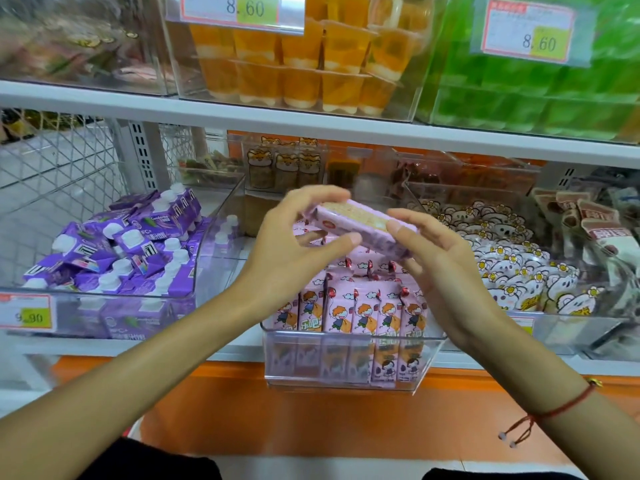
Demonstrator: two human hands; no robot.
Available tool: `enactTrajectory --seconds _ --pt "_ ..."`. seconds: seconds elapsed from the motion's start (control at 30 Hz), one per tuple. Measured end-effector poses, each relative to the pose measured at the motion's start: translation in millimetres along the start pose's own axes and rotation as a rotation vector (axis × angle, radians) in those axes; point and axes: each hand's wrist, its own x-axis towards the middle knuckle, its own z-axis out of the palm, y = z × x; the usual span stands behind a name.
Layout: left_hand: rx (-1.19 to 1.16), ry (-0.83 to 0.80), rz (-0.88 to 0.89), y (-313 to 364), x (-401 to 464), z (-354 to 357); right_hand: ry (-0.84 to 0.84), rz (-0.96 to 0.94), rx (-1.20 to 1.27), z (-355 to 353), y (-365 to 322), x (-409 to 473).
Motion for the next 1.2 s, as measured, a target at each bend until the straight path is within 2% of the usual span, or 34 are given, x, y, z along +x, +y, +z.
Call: enactTrajectory --seconds 0.1,0.17,0.3,0.37,0.53,0.67,0.8,0.87,1.03,1.2 --pt "0.196 -0.088 0.068 -3.3 -2.3 1.3 0.069 0.048 0.096 -2.9 -1.3 2.9" --pt "0.247 -0.074 0.079 -3.8 -1.2 0.7 0.09 0.04 0.107 -1.7 -3.0 3.1" --pt "0.108 0.0 -0.037 -0.2 2.1 0.9 0.113 -0.044 0.044 1.2 -5.0 2.8" --pt "0.069 -0.02 -0.089 1.3 1.8 1.8 0.123 -0.064 -0.005 2.5 -5.5 2.7" --pt "0.124 -0.069 -0.062 4.3 1.3 -1.3 0.134 -0.025 -0.029 1.5 -1.3 6.3" --pt "0.201 0.067 -0.006 -0.4 10.0 -9.5 0.007 0.024 -0.288 0.9 7.2 5.1" --pt "0.421 0.055 0.022 -15.7 29.6 -8.8 -0.27 -0.103 -0.872 2.9 23.2 -4.7" --pt "0.547 0.036 0.058 -23.5 45.0 -5.8 -0.355 -0.173 -1.063 4.5 27.3 -7.6" --pt "0.851 -0.032 0.133 -43.1 80.0 7.7 -0.387 -0.211 -1.152 6.1 27.1 -7.4" --pt "0.999 -0.156 0.105 -54.5 95.9 17.4 -0.401 -0.214 -1.19 3.9 27.0 -6.5"
